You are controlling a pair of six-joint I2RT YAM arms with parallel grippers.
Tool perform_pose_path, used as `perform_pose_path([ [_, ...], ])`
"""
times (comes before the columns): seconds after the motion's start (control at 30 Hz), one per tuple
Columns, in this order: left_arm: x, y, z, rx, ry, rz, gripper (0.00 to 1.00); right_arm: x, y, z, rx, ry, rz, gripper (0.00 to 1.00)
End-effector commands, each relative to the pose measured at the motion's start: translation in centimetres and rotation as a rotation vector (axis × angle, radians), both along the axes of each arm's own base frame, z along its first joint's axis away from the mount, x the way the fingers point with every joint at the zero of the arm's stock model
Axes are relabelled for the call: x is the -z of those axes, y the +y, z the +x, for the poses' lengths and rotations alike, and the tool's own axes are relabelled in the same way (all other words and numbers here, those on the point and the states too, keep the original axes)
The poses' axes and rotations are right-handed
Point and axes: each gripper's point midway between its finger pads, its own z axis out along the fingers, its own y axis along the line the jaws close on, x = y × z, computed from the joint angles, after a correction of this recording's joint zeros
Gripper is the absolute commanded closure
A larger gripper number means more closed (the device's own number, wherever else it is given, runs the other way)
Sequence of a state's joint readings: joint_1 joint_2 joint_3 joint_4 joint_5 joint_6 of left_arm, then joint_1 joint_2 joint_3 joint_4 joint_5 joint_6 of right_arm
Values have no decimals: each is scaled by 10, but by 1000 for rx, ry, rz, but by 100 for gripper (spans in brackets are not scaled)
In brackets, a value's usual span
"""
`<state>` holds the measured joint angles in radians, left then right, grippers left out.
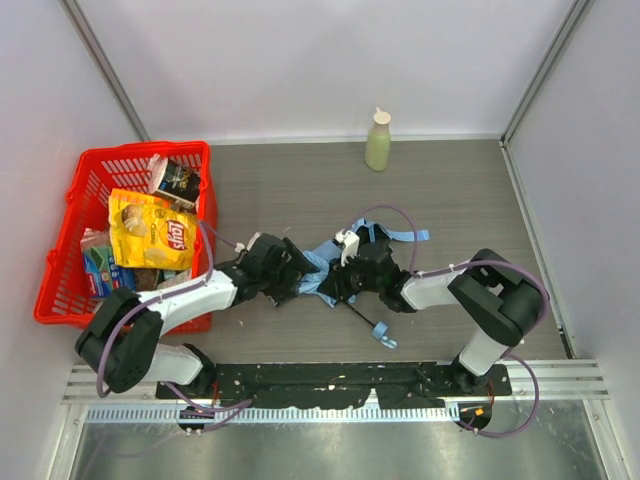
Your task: Put away the umbrella
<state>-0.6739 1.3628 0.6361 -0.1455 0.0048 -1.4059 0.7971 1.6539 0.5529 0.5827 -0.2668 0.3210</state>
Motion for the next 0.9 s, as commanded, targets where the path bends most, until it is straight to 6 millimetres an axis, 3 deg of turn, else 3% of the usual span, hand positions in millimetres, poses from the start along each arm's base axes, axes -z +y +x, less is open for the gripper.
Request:
perform_pose_path([
  [0.0,-12,-6,-7,36,-24,-65,0,43,-19,-51,-53,355,-18,99],
  [0.37,27,-16,21,-51,53,-16,0,30,-14,-45,-95,573,199,99],
  [0.43,33,-16,24,-50,47,-11,5,31,-14,-46,-97,593,200,99],
  [0.57,50,-15,21,-44,62,4,26,27,-12,-45,-118,601,210,99],
  [0.67,53,-14,19,-54,49,-18,49,23,-11,-43,-130,593,204,99],
  [0.73,53,-12,17,-47,45,-11,72,21,-12,-39,-118,578,182,99],
  [0.77,54,-6,18,-63,42,16,95,28,-17,-43,-117,582,137,99],
  [0.8,55,-4,16,-63,57,31,100,24,-17,-36,-99,556,120,99],
  [0.87,55,-4,13,-57,69,27,100,20,-22,-32,-74,524,77,99],
])
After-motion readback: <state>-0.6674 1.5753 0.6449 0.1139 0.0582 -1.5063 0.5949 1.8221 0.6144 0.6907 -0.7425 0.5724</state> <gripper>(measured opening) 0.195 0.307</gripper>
